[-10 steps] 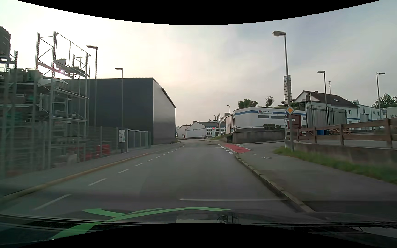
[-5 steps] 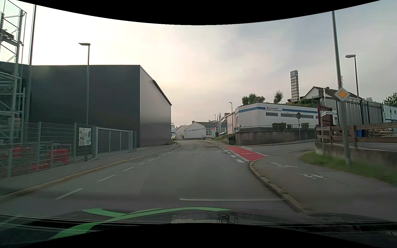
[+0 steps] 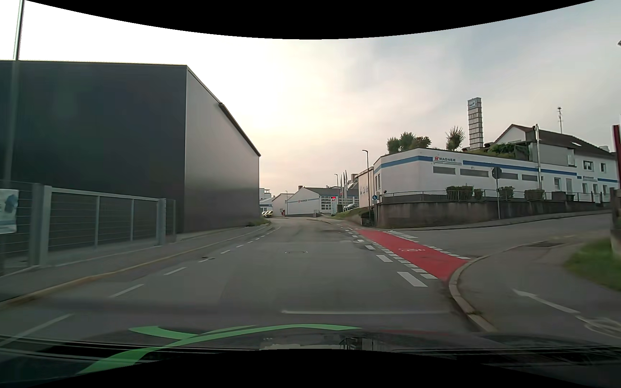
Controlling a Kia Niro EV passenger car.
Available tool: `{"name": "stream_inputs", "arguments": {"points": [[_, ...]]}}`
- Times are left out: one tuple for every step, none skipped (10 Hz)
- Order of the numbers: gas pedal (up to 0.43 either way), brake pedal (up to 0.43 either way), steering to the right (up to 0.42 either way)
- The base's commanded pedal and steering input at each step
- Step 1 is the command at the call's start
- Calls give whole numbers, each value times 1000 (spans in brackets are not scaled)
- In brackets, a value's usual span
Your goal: Follow the waypoints while adhering to traffic rules and regulations
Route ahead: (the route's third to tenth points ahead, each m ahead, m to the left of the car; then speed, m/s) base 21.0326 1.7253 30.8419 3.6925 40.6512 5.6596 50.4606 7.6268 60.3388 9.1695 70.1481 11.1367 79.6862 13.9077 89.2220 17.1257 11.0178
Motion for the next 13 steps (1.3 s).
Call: {"name": "stream_inputs", "arguments": {"points": [[209,0,-3],[209,0,-4],[209,0,-6],[209,0,-6],[209,0,-6],[209,0,-6],[209,0,-8],[209,0,-10],[209,0,-14],[209,0,-17],[209,0,-17],[209,0,-17],[209,0,-17]]}}
